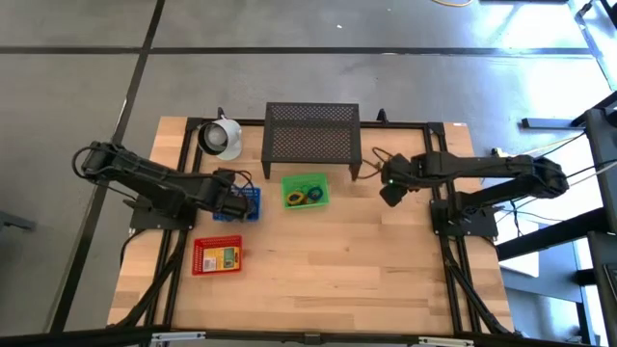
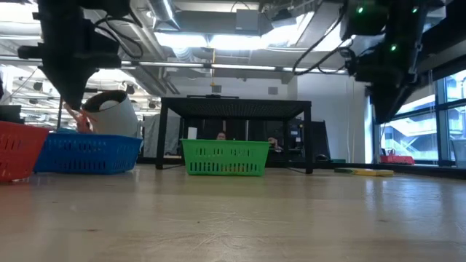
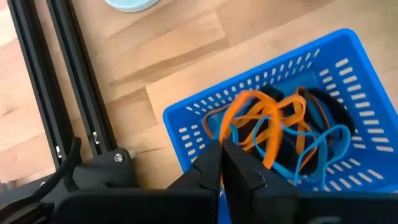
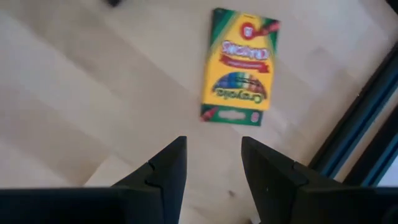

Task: Pick & Place Office Desk Supplies
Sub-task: Put the orange rubber band into the blue bin, then put the yellow box of crayon into the red bin

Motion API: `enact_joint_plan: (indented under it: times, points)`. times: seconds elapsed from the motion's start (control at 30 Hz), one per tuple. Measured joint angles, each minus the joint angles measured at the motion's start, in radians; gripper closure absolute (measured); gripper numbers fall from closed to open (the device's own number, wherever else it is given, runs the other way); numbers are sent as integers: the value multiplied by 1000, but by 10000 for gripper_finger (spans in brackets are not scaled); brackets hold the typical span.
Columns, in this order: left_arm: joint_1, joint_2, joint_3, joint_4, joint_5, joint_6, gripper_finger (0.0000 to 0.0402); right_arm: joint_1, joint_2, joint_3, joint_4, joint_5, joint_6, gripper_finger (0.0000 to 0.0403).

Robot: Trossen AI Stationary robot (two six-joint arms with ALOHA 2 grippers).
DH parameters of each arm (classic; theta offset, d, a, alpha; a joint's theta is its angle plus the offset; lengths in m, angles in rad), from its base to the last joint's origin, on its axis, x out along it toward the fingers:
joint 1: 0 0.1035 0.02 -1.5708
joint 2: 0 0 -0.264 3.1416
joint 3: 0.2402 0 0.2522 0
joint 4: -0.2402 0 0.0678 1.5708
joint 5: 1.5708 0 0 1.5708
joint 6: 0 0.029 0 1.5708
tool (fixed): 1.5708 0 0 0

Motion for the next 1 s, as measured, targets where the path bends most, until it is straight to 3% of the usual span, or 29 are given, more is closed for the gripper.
enact_joint_plan:
  times: [0.2,0.5,0.7,1.0]
  points:
    - [28,0,0,0,57,1,374,-97,0,-71,19,-34,-25,248]
    - [28,0,7,-3,143,-20,281,-180,0,-206,211,-122,-50,245]
    - [29,0,71,-9,88,-23,252,-234,0,-208,255,-133,-119,204]
    - [29,-1,182,-9,-24,-23,264,-401,0,-252,385,-152,-210,137]
